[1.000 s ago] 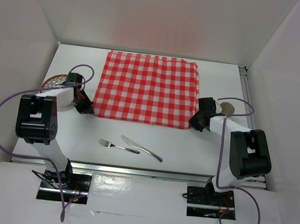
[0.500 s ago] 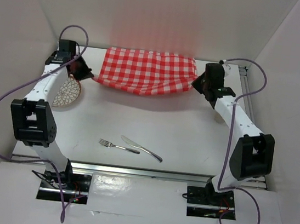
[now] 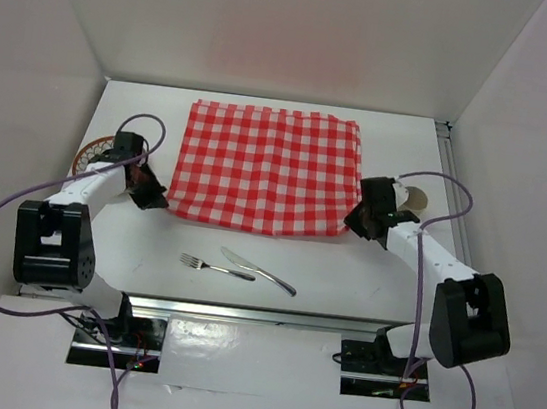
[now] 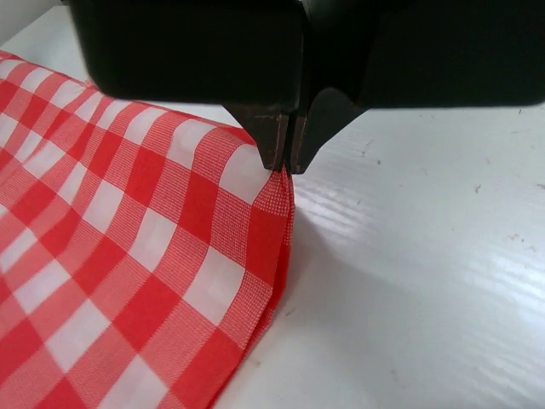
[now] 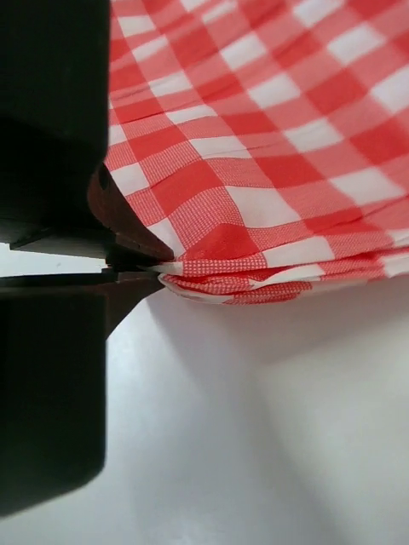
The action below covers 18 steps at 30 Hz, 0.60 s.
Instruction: Set the dinner table for one person
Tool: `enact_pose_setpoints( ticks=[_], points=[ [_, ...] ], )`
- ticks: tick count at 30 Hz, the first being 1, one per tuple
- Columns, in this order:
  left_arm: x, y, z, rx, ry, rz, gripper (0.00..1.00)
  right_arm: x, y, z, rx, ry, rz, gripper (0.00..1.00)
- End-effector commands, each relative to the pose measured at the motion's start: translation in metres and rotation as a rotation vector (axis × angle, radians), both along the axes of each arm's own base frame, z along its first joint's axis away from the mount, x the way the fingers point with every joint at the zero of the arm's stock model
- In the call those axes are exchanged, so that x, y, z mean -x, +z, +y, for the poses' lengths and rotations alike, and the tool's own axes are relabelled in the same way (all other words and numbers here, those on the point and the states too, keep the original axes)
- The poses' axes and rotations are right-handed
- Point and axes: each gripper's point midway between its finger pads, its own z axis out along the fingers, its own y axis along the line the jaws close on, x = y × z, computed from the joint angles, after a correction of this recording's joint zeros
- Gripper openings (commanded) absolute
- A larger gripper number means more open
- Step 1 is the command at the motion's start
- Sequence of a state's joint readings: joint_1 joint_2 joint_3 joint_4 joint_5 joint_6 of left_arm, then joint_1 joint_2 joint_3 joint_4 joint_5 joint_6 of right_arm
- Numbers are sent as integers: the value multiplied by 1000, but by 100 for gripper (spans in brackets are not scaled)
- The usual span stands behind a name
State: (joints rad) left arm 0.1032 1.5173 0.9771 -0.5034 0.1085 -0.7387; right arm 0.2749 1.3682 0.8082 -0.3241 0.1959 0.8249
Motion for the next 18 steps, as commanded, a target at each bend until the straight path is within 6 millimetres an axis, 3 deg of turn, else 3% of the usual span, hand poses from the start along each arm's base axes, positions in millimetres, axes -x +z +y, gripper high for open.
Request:
enact_pose_setpoints(
  ticks=[1, 3, 5, 6, 8, 10, 12, 13, 15, 16, 17, 18],
  points=[
    [-12, 11, 4, -13, 5, -69, 0, 14, 6, -2, 15, -20, -10, 26],
    [-4, 3, 4, -17, 9, -24, 0, 24, -4, -3, 14, -12, 20, 51],
    [-1, 3, 4, -18, 9, -33, 12, 28, -6, 0, 12, -21, 20, 72],
    [-2, 5, 4, -20, 9, -51, 35, 29, -3, 4, 10, -20, 8, 79],
    [0, 9, 4, -21, 9, -63, 64, 35, -7, -5, 46, -73, 29, 90],
    [4, 13, 9, -46, 23, -44, 86, 38, 0, -13, 86, -117, 47, 91],
    [0, 31, 16, -85, 29, -77, 90, 36, 20, -17, 122, -158, -16, 91],
    [0, 38, 16, -86, 30, -90, 91, 31, 32, -9, 116, -131, -64, 90],
    [-3, 54, 13, -95, 15, -141, 91, 21, 56, 3, 102, -53, -153, 81],
    [-7, 67, 14, -105, 9, -196, 86, 13, 65, 11, 87, -16, -192, 74],
    [-11, 73, 0, -95, -45, -233, 42, 3, 70, 21, 69, 19, -223, 66],
    [-21, 78, -11, -72, -102, -281, 14, -2, 73, 35, 54, 89, -225, 37]
  ],
)
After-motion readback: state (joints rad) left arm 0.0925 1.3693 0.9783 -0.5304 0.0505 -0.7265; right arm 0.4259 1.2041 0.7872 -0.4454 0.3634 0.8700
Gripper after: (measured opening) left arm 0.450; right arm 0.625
